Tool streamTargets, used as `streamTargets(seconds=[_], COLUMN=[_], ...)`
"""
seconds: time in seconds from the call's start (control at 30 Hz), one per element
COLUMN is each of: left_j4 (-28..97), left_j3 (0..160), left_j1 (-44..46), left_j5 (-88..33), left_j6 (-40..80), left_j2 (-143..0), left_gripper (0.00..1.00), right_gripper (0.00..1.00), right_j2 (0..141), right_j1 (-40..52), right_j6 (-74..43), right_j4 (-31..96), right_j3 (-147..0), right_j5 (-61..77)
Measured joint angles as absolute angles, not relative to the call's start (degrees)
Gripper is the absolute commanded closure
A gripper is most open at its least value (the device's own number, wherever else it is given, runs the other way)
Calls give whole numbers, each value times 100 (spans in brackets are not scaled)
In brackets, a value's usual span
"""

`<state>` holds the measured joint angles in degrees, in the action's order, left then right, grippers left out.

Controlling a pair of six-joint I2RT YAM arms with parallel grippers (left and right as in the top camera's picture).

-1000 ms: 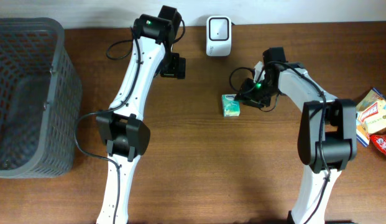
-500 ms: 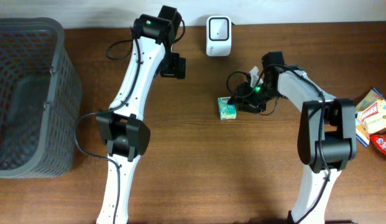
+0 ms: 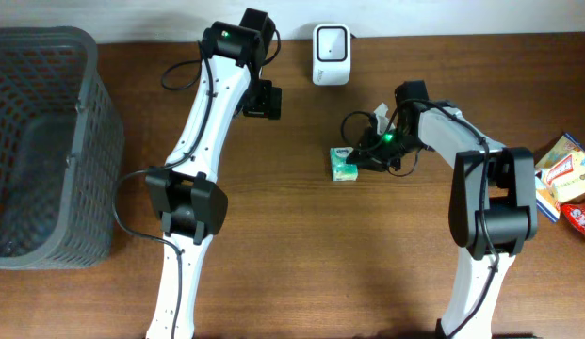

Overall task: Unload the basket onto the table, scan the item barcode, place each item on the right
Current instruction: 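Reach the right gripper down and grasp the tissue pack, then raise the tissue pack with the right gripper to the scanner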

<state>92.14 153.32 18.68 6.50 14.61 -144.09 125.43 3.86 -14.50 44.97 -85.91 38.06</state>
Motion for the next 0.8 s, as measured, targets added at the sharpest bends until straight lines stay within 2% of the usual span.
streamTargets(seconds=[0.27, 0.4, 0.6, 0.8], left_j4=[9212, 9212, 9172, 9170], left_j3=[15332, 15332, 15332, 15332], left_j1=[1868, 1868, 1868, 1868], left_j5=[650, 650, 650, 650], left_j6=[1461, 1461, 1461, 1461], left_j2=[-14409, -14409, -14409, -14409], left_gripper=[1, 1, 1, 1], right_gripper=[96, 96, 96, 96], right_j2=[12545, 12637, 12682, 12682], right_j1=[386, 388, 399, 550], right_j6=[-1588, -1514, -1459, -1457], right_j4=[4580, 5022, 5986, 5183], right_j3=[-8628, -9183, -10892, -11684], right_j5=[3870, 3664, 2558, 1337])
